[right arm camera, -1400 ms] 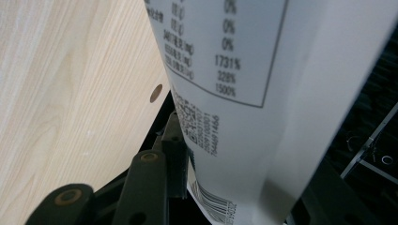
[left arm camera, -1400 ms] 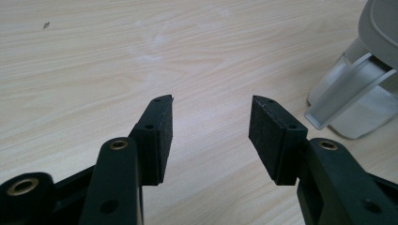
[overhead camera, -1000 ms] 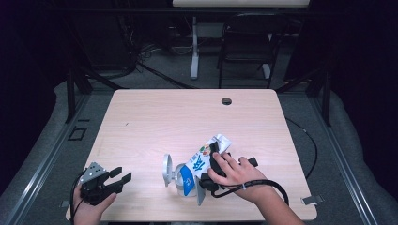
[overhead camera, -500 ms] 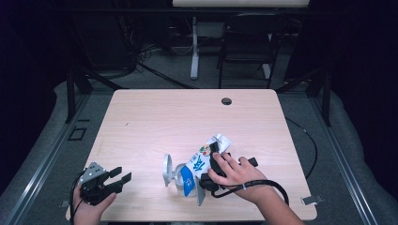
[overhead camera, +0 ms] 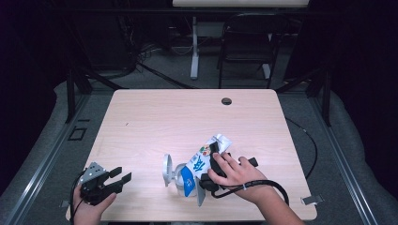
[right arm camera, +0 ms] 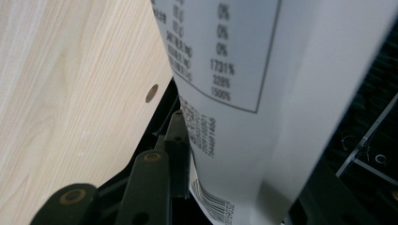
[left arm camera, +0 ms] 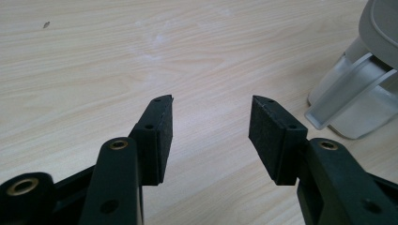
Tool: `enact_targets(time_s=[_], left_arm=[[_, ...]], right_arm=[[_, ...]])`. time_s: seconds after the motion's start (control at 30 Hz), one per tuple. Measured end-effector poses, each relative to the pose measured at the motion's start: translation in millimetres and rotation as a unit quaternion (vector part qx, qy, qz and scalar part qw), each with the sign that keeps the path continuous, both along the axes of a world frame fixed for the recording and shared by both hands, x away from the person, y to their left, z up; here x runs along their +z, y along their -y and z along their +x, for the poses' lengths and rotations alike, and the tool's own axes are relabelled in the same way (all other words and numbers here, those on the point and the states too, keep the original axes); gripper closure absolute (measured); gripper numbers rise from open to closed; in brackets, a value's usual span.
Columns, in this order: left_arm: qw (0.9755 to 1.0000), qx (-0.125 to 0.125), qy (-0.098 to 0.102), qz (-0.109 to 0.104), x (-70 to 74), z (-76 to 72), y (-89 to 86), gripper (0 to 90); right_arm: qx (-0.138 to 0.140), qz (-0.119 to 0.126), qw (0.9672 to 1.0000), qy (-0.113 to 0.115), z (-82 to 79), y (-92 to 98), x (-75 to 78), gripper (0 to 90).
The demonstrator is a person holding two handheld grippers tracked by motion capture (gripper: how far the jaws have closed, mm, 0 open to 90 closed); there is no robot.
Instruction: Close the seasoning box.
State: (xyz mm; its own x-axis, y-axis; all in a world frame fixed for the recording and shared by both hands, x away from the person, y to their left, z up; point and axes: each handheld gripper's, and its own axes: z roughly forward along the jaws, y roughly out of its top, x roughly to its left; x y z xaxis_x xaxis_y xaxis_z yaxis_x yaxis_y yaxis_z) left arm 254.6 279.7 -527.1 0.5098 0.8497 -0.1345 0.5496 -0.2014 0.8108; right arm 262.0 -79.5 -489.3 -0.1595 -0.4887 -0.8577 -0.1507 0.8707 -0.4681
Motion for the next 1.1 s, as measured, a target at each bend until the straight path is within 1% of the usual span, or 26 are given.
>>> enact_targets(time_s=[0.07,0.1,0.13,0.17,0.23,0.3,0.33,0.4,0.57,0.63,0.67,0.7,0.8,0.87,0.93,1.03,1.07,1.1], left_arm=[[1.0,0.0,0.0,0.0,0.0,0.0,-0.2,50.5],[1.0,0.0,0.0,0.0,0.0,0.0,-0.3,50.5],[1.0,0.0,0.0,0.0,0.0,0.1,-0.3,50.5],[1.0,0.0,0.0,0.0,0.0,0.0,-0.2,50.5],[1.0,0.0,0.0,0.0,0.0,0.0,-0.1,50.5],[1.0,0.0,0.0,0.0,0.2,-0.1,-0.3,50.5],[1.0,0.0,0.0,0.0,0.3,0.0,-0.4,50.5],[1.0,0.0,0.001,-0.001,0.1,0.0,-0.5,50.5],[1.0,0.0,0.001,0.0,0.3,0.0,-0.1,50.5],[1.0,0.0,0.0,0.0,0.2,0.0,0.0,50.5],[1.0,0.0,0.001,0.001,0.1,0.0,-0.1,50.5],[1.0,0.0,0.001,0.0,0.1,0.0,-0.2,50.5],[1.0,0.0,0.0,0.0,0.1,0.0,0.0,50.5],[1.0,0.0,0.0,0.0,0.1,0.0,0.0,50.5],[1.0,0.0,0.0,0.001,0.0,0.0,0.1,50.5],[1.0,0.0,0.0,0.001,0.0,0.1,0.1,50.5],[1.0,0.0,0.0,0.001,0.1,0.0,0.1,50.5],[1.0,0.0,0.001,0.001,0.2,0.0,0.0,50.5]], right_arm=[[0.004,0.004,1.0,-0.002,0.1,0.5,0.0,64.9],[-0.007,-0.009,0.9999,0.005,-2.0,-1.2,1.9,64.9],[-0.006,-0.009,0.9999,0.004,-2.0,-1.1,1.9,65.0],[0.003,0.004,1.0,-0.003,-0.1,0.4,0.5,65.1],[-0.002,-0.002,1.0,0.0,-1.0,-0.4,1.5,65.2],[0.002,0.004,1.0,-0.003,0.0,0.2,0.6,65.5],[-0.005,-0.005,1.0,0.002,-1.4,-1.0,1.8,65.5],[-0.001,0.002,1.0,0.0,-0.6,-0.3,1.0,65.7],[-0.004,0.003,1.0,0.0,-1.1,-0.4,0.4,66.4],[-0.005,0.005,1.0,-0.004,-0.8,-0.3,0.3,66.4],[-0.007,0.002,1.0,-0.002,-1.1,-0.4,0.3,66.4],[-0.005,0.007,1.0,-0.005,-0.5,0.2,-0.4,66.4],[-0.007,0.008,0.9999,-0.006,-0.4,0.8,-1.5,66.5],[-0.007,0.013,0.9998,-0.009,0.0,1.4,-2.2,66.6],[-0.01,0.011,0.9999,-0.008,-0.4,1.4,-2.0,66.7],[-0.009,0.015,0.9998,-0.009,0.0,1.7,-1.9,66.6],[0.008,0.048,0.9984,-0.03,3.0,3.3,-5.3,66.6],[0.011,0.052,0.9981,-0.032,3.3,3.5,-5.5,66.6]])
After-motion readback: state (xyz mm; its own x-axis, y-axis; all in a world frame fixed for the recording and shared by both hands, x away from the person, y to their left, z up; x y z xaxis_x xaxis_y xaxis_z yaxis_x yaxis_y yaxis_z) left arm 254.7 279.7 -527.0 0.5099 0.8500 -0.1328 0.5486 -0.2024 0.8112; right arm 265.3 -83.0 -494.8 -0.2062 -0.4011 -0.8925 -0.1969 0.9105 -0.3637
